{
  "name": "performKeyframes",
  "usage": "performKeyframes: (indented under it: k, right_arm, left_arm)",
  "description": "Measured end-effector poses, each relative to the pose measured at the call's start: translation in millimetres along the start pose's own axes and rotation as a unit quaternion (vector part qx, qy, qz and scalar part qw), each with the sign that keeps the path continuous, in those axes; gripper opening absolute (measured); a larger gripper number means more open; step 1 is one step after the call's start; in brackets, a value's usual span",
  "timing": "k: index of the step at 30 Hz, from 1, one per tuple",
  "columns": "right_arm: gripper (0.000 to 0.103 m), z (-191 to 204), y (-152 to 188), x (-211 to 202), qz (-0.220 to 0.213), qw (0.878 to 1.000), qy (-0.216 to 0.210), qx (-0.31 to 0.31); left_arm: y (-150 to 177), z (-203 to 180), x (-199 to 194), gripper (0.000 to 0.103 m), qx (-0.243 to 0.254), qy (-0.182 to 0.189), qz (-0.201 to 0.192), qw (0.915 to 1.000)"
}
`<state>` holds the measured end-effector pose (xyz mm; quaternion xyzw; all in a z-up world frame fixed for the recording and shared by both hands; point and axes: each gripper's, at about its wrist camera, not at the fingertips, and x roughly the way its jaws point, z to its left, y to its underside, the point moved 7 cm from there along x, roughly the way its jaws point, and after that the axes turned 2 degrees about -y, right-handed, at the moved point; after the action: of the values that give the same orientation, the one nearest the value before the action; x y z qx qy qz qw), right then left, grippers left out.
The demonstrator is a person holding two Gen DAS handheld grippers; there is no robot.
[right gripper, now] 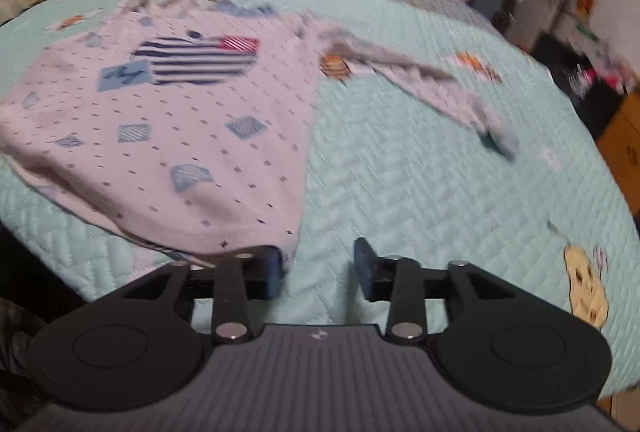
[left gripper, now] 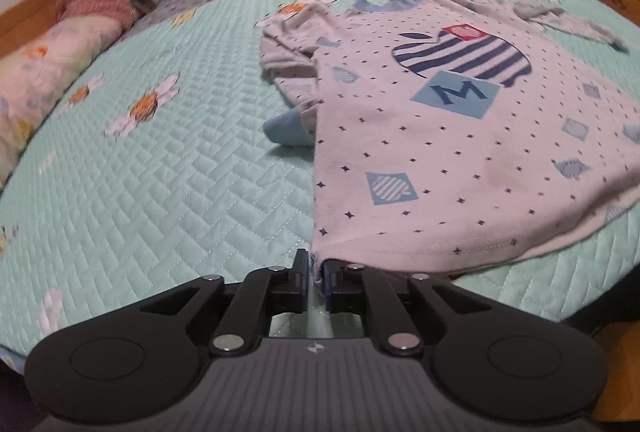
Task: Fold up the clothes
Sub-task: 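Release the hem with the left gripper and move both grippers over the sleeper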
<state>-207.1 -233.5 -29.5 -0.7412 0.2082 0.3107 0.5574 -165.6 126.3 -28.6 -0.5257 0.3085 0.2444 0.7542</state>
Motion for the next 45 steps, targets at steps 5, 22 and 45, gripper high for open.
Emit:
performKeyframes:
  k: [5, 22, 45]
  right_arm:
    - [0.054, 36, -6, -5, -0.046, 0.991, -0.011, -0.128]
    - [0.051, -28, 11, -28, -0.040, 0.988, -0.057, 0.139]
    - [0.036, 60, -84, 85, 0.079, 0.919, -0.320, 0.215]
  left_arm:
    - [-3, -11, -8, 0.037, 0.052, -0.012, -0.026, 0.9982]
    - [6, 12, -15, 0.037, -0.028, 0.004, 0.010, 0.9996]
    - [-58, -66, 35, 0.043, -0.009, 0.122, 0.020, 0.9923]
